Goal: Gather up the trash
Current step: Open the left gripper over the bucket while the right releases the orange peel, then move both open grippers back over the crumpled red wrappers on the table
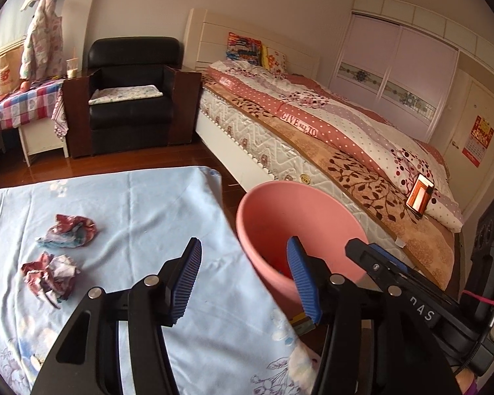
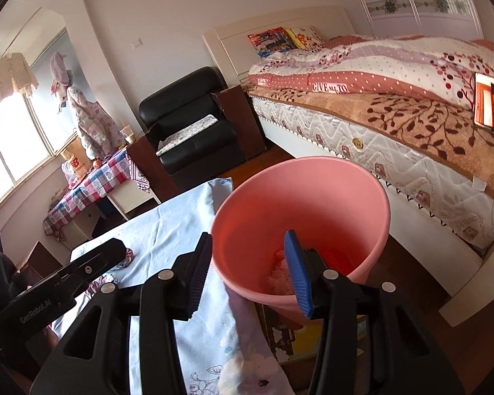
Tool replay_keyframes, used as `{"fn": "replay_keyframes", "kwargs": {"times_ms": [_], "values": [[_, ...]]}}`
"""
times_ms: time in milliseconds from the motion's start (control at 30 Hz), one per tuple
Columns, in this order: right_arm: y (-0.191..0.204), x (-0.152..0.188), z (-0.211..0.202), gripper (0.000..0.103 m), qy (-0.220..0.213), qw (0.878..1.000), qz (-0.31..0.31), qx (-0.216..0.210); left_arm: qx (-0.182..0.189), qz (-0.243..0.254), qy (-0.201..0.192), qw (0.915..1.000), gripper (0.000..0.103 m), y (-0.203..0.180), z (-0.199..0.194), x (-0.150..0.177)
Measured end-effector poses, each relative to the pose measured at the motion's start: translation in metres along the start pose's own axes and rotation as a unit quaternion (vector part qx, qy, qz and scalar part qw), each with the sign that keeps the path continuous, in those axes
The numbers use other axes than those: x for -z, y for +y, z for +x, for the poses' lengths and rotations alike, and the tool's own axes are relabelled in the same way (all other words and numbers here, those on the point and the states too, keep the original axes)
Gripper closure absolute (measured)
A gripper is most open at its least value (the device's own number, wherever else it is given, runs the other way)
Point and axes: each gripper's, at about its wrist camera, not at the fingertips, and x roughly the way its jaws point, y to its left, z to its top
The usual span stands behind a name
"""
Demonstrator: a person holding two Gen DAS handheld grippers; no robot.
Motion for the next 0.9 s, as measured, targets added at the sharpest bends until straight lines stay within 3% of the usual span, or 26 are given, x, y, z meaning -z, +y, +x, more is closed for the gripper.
{"fn": "replay_keyframes", "kwargs": {"times_ms": [367,600,900], "values": [[0.035,0.018,-0.007,0.057,0.007,0.999,-0.031,-0.030,-0.056,-0.063,-0.021,0.9963,0.049,0.054,-0.034,0.013],[0.064,0.026,-0.001,0.057,0.020,0.997,-0.053,-0.048,-0.100,-0.125,-0.034,0.9866,0.049,0.101,-0.056,0.021],[0.091,0.037,0.013,0.057,0.043,0.994,-0.063,-0.075,-0.136,-0.169,-0.032,0.9756,0.043,0.148,-0.069,0.031]]}}
